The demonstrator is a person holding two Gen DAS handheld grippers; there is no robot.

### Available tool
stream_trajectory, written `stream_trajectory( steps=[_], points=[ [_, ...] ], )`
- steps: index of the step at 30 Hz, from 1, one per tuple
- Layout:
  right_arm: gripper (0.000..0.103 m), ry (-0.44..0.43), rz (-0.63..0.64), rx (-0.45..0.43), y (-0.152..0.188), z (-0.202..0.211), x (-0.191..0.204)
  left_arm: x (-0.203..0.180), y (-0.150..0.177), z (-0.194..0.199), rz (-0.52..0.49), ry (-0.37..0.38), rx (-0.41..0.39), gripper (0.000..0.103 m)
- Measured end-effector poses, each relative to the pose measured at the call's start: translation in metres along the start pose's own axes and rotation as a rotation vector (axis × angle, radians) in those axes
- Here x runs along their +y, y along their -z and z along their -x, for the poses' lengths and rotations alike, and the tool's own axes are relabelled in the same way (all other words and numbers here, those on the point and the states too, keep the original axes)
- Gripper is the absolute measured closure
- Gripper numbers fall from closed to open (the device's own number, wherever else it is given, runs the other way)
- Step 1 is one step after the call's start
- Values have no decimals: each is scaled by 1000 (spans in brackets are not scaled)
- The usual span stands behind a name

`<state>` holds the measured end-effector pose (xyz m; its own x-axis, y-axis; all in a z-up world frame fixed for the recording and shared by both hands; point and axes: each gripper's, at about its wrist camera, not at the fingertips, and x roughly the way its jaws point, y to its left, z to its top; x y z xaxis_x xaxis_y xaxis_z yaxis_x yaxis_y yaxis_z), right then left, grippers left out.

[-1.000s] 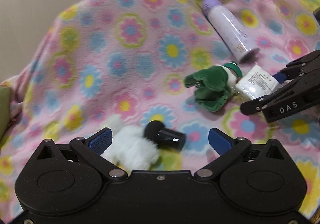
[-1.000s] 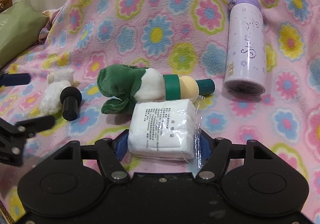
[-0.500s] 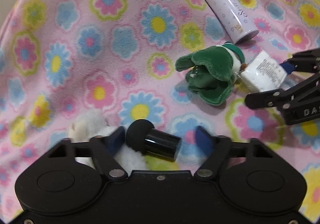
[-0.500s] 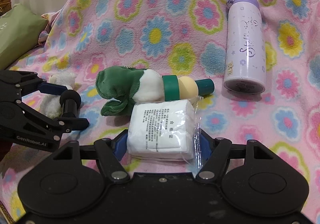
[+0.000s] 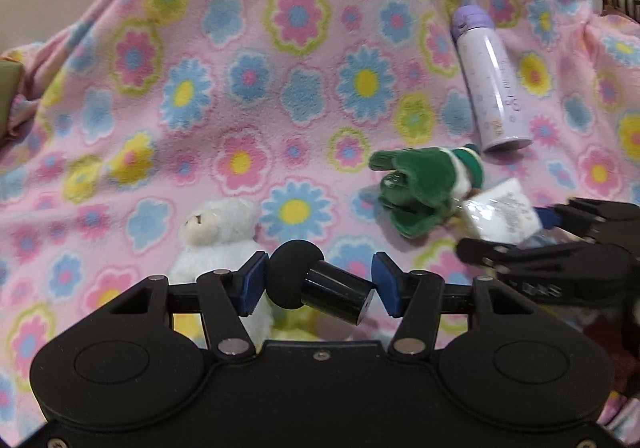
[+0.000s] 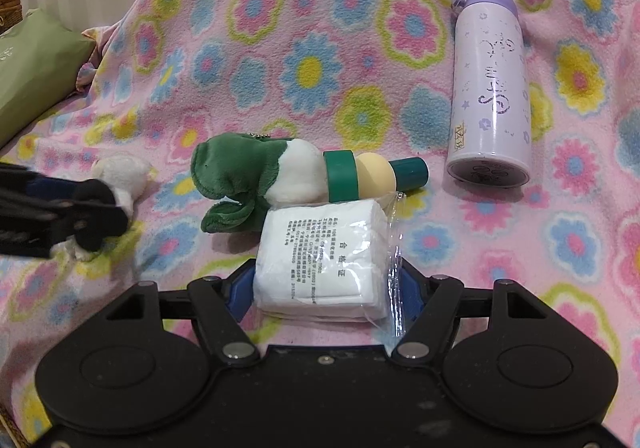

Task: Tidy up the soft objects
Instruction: 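Carry the black cylinder and cotton pad pack over the basket with both tools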

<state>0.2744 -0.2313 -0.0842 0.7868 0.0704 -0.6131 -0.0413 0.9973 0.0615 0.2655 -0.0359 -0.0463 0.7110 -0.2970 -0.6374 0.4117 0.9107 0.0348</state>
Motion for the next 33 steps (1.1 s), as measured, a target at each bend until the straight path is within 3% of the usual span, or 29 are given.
stream_trajectory(
  steps=[7, 19, 25, 33],
  points=[
    [38, 11, -12, -6, 1, 1, 0, -16, 15, 37, 18, -3, -15, 49],
    [42, 55, -8, 15, 4, 15, 1, -12, 55, 79, 155, -30, 47, 49],
    [42, 103, -55, 34, 4, 50, -10, -5, 68, 94, 221, -34, 55, 49],
    [42, 96, -81, -64, -3, 136, 2, -10, 78, 126, 244, -25, 20, 49]
  ],
)
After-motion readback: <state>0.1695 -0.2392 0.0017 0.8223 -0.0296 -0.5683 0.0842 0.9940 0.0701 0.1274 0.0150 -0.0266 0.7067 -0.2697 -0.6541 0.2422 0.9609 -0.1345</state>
